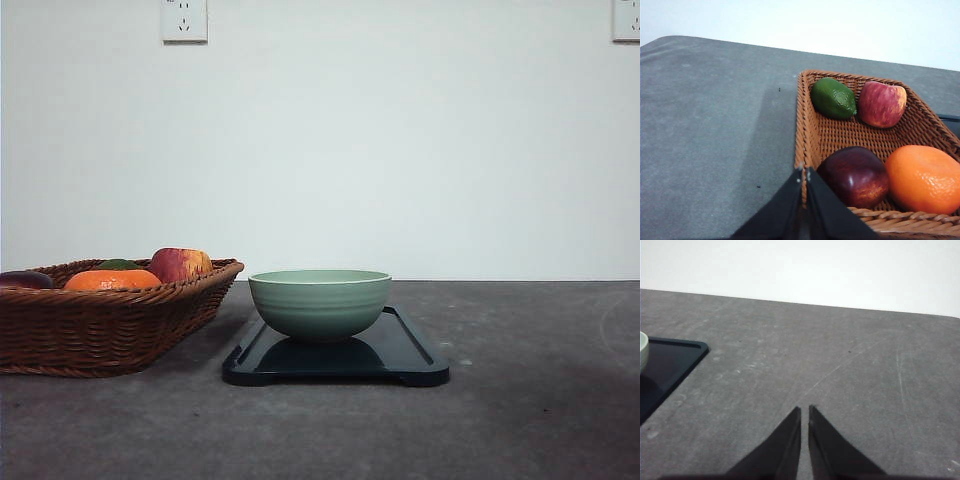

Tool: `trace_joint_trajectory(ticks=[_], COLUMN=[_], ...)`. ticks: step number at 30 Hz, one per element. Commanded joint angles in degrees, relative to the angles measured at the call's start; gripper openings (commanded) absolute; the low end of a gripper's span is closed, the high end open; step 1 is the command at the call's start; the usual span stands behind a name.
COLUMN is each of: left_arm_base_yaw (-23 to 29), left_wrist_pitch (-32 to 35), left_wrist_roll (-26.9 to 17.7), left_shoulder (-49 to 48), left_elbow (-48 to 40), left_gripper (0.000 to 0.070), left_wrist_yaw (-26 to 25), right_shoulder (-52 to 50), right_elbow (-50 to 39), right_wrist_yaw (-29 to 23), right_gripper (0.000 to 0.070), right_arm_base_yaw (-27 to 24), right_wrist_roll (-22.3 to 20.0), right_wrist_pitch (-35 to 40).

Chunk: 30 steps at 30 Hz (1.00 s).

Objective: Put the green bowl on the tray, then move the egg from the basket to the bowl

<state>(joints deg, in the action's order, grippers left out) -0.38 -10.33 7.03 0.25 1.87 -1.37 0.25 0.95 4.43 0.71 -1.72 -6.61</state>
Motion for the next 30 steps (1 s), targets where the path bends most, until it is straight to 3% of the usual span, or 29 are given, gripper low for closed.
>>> trace_joint_trajectory(ticks=[1, 30], left_arm_base_yaw=[0.00, 0.00], left_wrist_pitch=[-0.37, -0.37], left_wrist_roll=[-0.52, -0.52], left_shoulder=[-0.04, -0.04], left_elbow=[-1.07, -1.07], left_gripper=[0.0000, 0.0000], left_wrist_yaw=[0.09, 0.11], right_shoulder=[-0.04, -0.04], right_elbow=[-0.26, -0.24], right_wrist_yaw=[-0.02, -0.02], right_gripper=[0.0019, 0.0019], right_arm_base_yaw=[0.00, 0.00], right_wrist_roll=[-0.46, -0.46], right_wrist_pitch=[0.61, 0.61])
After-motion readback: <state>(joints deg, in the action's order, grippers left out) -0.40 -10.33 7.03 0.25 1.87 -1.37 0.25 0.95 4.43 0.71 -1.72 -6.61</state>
